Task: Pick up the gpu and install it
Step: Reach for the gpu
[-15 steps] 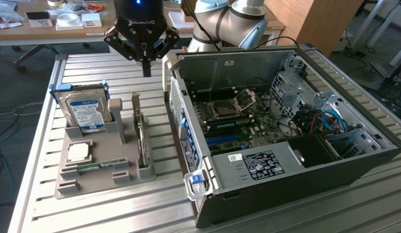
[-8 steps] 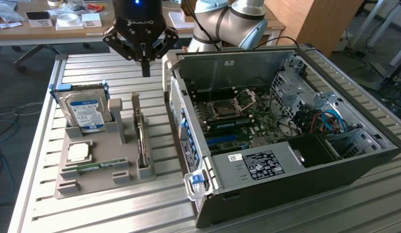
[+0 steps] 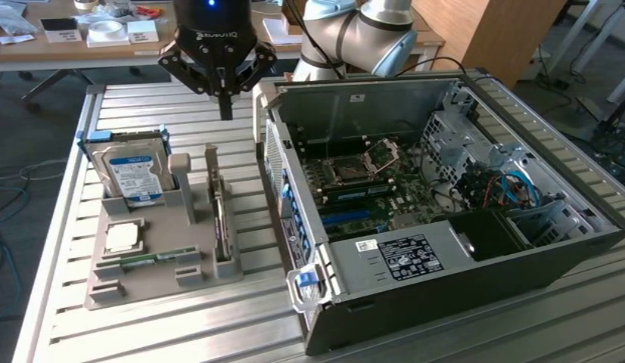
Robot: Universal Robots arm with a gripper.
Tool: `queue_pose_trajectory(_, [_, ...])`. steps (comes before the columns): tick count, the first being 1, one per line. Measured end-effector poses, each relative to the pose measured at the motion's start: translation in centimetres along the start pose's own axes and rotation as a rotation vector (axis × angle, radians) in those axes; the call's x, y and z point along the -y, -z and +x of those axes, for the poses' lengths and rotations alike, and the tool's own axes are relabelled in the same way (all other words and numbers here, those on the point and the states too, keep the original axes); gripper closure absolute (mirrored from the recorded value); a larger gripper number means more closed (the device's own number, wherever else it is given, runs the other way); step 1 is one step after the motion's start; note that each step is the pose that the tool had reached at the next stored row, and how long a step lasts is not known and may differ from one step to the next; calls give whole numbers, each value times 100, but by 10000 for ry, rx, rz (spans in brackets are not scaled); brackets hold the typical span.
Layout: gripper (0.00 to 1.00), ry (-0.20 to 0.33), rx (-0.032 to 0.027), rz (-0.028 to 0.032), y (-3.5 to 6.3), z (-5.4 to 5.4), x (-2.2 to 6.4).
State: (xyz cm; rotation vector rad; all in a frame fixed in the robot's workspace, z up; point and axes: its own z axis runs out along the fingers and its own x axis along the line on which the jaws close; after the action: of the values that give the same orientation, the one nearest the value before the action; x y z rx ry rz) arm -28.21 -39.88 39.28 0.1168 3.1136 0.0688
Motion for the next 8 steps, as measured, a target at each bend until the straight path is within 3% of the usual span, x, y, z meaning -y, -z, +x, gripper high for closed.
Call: queue_pose_trajectory(8, [89,1,0,-1,-1,77,6])
